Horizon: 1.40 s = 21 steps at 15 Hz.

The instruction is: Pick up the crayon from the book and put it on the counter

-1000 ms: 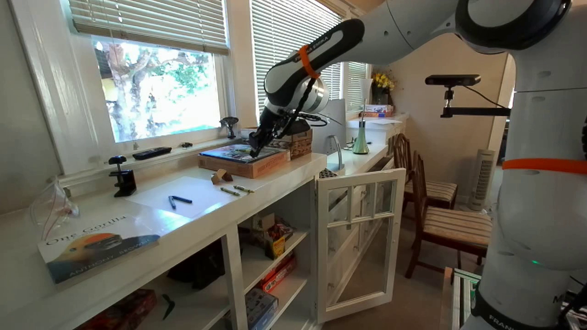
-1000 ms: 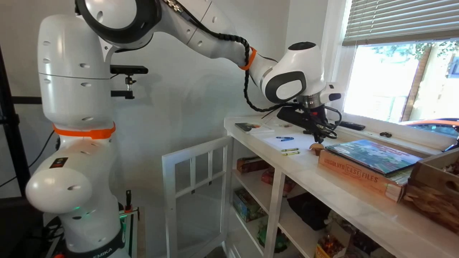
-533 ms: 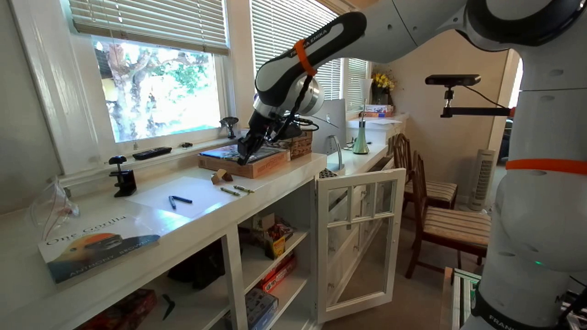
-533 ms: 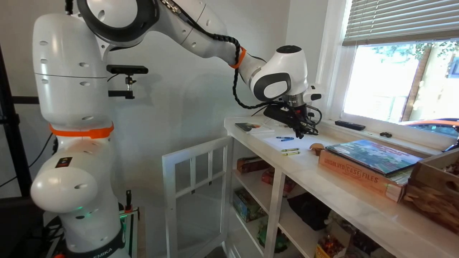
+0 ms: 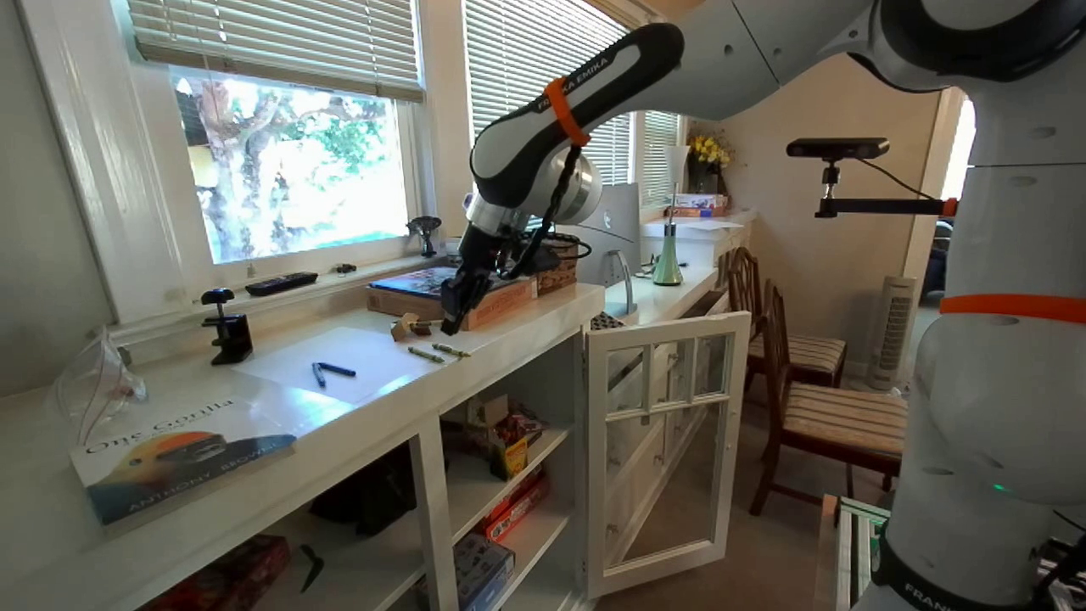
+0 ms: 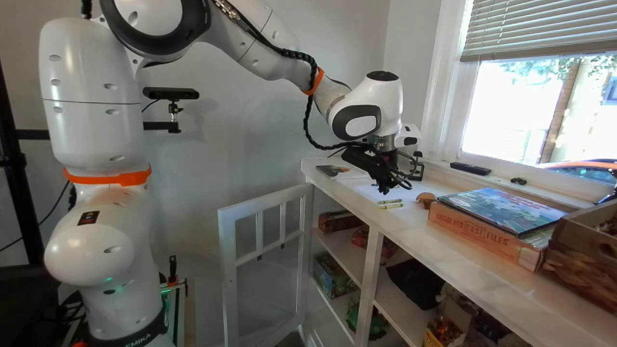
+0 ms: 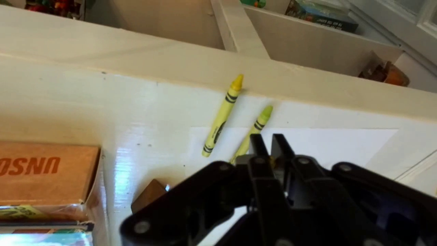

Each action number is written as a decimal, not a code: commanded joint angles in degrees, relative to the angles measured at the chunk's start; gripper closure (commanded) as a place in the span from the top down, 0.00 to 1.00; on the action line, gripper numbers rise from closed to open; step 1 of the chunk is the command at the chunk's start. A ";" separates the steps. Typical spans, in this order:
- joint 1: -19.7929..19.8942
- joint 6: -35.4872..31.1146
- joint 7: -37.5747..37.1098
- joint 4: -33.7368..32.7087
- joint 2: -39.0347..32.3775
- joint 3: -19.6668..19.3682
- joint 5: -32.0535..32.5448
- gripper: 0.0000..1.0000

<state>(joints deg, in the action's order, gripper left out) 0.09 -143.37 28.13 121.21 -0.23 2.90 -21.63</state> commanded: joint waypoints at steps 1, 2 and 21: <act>-0.47 0.31 -1.23 2.15 0.72 -0.59 0.39 0.03; -0.46 -0.21 -1.42 2.48 0.61 -0.63 0.33 0.03; -0.24 -0.89 -5.85 0.75 -3.58 -0.87 0.77 0.03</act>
<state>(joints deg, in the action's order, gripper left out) 0.09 -143.56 23.58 123.03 -2.00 2.10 -21.38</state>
